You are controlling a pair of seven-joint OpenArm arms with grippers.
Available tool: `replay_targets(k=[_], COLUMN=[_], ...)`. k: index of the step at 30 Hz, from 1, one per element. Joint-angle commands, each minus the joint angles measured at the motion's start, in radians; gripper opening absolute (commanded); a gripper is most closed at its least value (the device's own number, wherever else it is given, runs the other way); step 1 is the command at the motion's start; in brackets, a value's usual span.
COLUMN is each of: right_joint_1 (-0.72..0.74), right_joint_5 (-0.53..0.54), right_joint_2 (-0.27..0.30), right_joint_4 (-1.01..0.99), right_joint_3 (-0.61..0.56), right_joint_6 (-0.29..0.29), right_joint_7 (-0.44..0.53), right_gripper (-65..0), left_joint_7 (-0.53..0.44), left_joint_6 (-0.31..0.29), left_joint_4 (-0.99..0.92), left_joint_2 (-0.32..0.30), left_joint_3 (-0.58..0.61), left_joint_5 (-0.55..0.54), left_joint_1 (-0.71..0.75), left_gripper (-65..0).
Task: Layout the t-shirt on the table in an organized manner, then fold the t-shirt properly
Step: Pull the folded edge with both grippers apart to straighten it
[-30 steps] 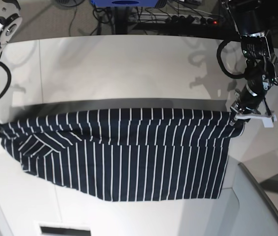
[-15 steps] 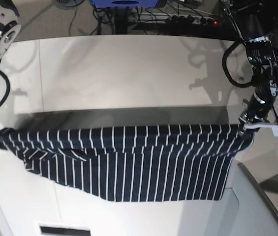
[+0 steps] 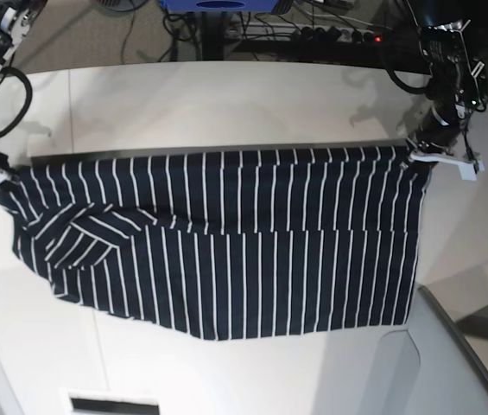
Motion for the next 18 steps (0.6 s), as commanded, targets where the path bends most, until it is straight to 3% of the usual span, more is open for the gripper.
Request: replay_targets(k=[1, 14, 18], right_joint_1=[0.009, -0.110, -0.167], right_joint_5=[0.012, 0.014, 0.014], right_joint_2=[0.023, 0.021, 0.001], right_joint_4=[0.021, 0.028, 0.117], right_joint_3=[0.006, 0.006, 0.008], right_joint_6=[-0.001, 0.000, 0.000], right_joint_7=[0.023, 0.023, 0.022], right_gripper=[-64.4, -64.4, -64.4], left_joint_7=[-0.023, -0.028, -0.028], left_joint_6=[-0.001, -0.003, -0.003], left_joint_4=[0.019, 0.020, 0.049], left_joint_2=[-0.017, -0.022, -0.031], left_joint_3=[-0.006, -0.006, -0.006], left_joint_5=[-0.009, -0.001, 0.002], left_joint_1=[0.005, 0.081, 0.105], left_gripper=[-65.0, -65.0, -65.0])
